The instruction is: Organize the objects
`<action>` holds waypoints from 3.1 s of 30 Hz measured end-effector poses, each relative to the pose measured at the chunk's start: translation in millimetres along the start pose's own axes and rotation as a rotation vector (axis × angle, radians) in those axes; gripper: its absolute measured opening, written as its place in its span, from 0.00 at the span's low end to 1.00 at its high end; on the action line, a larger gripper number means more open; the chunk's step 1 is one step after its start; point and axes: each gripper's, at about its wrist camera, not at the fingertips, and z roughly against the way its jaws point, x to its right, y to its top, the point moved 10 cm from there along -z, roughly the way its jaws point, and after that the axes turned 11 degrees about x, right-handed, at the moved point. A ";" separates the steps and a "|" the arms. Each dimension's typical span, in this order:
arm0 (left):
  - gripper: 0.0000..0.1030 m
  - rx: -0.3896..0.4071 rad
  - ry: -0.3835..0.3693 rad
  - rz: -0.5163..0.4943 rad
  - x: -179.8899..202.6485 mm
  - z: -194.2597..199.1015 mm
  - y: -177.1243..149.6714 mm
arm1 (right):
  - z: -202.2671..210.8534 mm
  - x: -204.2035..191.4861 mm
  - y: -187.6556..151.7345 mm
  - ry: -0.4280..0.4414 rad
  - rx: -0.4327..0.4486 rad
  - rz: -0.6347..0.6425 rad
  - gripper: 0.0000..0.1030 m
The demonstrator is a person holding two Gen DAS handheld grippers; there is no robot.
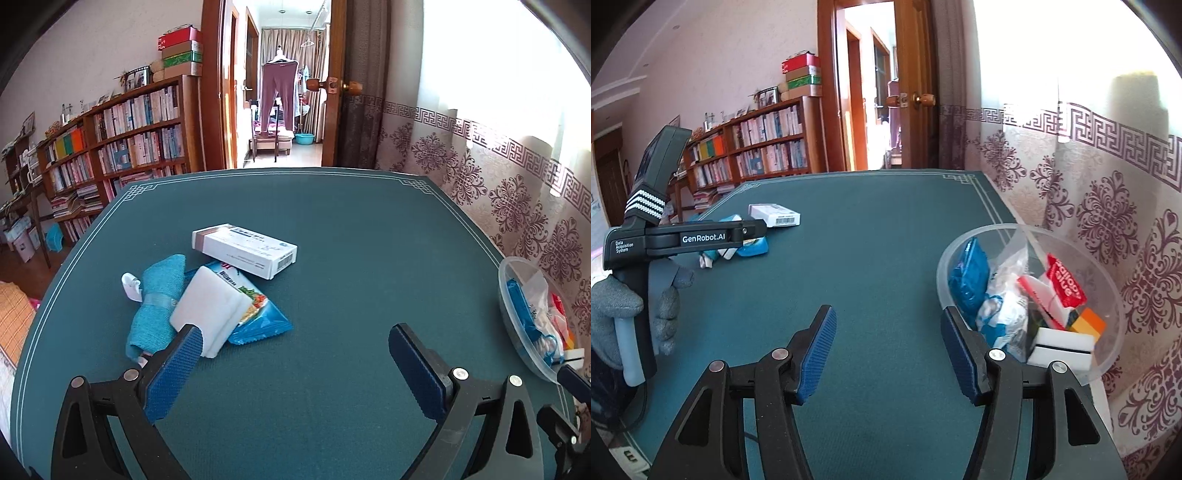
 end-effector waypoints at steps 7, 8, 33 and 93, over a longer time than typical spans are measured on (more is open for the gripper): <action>1.00 -0.023 0.105 0.058 -59.9 -9.7 -4.6 | -25.4 -30.5 -6.5 0.072 -0.055 -0.019 0.59; 1.00 -0.026 0.116 0.066 -66.7 -10.9 -5.7 | -28.0 -33.2 -7.4 0.077 -0.061 -0.020 0.59; 0.99 -0.093 0.217 0.102 -140.6 -54.5 -11.8 | -47.9 -59.0 -37.9 0.112 -0.152 -0.012 0.59; 0.38 -0.049 0.160 0.315 -172.1 -34.4 -2.9 | -197.6 -234.2 18.0 0.135 -0.130 0.409 0.61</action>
